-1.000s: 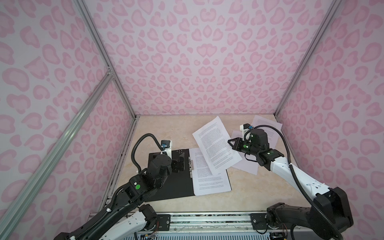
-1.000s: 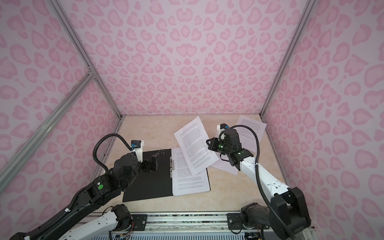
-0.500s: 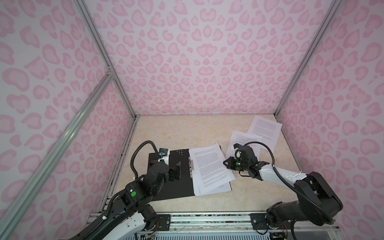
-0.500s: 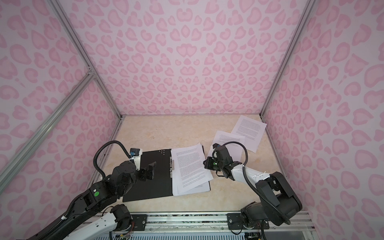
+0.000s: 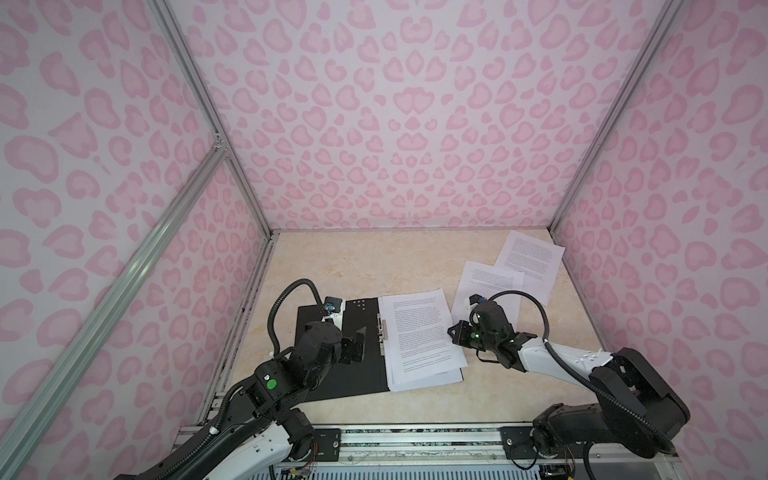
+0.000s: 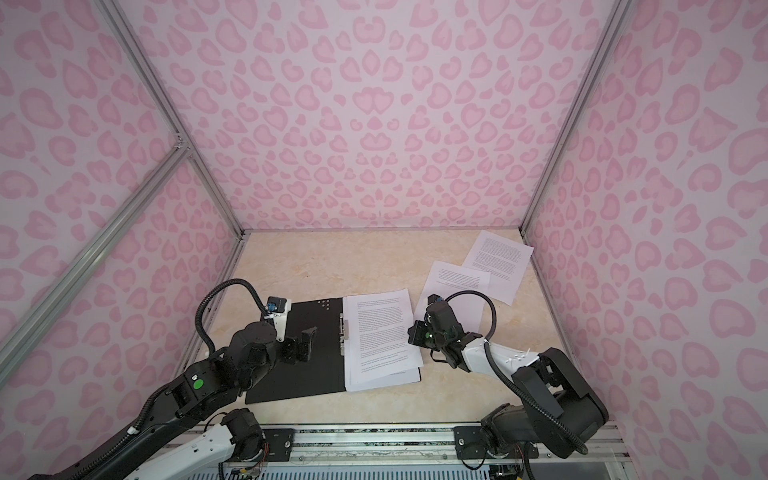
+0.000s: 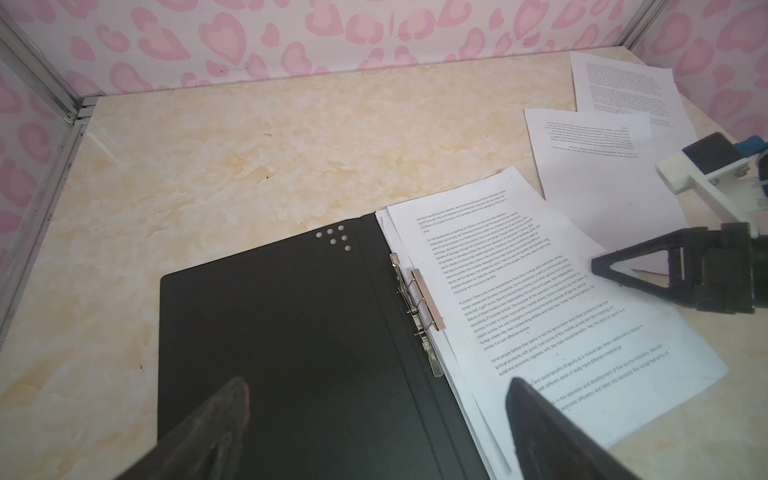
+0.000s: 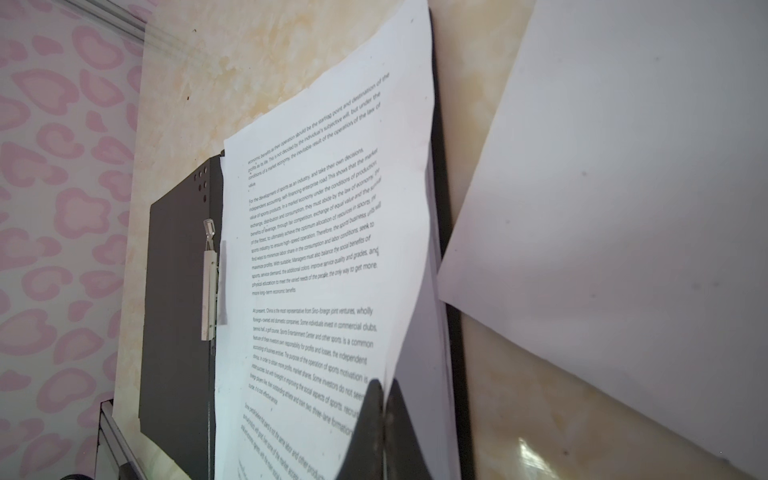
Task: Put the files into the folder
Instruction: 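Lower the sheet onto the folder stack and open the right gripper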
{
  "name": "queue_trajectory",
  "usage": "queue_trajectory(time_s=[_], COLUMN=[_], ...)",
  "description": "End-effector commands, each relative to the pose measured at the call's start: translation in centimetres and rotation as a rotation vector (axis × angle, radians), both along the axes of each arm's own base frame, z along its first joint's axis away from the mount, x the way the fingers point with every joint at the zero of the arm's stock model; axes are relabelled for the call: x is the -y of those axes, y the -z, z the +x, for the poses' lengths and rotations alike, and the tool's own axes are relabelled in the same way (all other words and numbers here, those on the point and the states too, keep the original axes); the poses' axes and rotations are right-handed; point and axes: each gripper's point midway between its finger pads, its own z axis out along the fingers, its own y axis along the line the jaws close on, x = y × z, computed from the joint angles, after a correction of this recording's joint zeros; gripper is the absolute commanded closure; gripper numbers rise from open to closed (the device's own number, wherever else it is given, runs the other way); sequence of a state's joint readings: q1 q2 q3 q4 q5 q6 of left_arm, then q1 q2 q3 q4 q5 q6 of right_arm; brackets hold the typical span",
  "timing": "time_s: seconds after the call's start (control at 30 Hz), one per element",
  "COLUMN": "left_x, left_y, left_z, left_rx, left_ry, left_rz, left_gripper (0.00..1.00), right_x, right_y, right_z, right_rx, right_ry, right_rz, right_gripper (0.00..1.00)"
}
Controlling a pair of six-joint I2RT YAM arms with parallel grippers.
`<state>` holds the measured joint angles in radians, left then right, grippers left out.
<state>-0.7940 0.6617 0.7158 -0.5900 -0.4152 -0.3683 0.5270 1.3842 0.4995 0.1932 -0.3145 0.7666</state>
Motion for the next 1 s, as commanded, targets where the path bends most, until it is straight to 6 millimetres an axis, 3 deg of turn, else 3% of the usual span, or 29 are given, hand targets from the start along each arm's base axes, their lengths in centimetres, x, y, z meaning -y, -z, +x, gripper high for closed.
queue_trajectory(time_s=[0.0,0.97], left_x=[0.1,0.2], left_y=[-0.3,-0.4], left_z=[0.0,-0.2], left_rx=[0.005,0.007], left_ry=[0.007,0.018], left_rz=[-0.002,-0.009], left_gripper=[0.02,0.02], right_x=[-0.3,-1.3], right_y=[-0.3,0.5], right_z=[0.2,-0.7], right_rx=[0.029,0.012], right_ry=[-0.008,-0.036], right_rz=[-0.005,-0.019], right_gripper=[1.0,1.0])
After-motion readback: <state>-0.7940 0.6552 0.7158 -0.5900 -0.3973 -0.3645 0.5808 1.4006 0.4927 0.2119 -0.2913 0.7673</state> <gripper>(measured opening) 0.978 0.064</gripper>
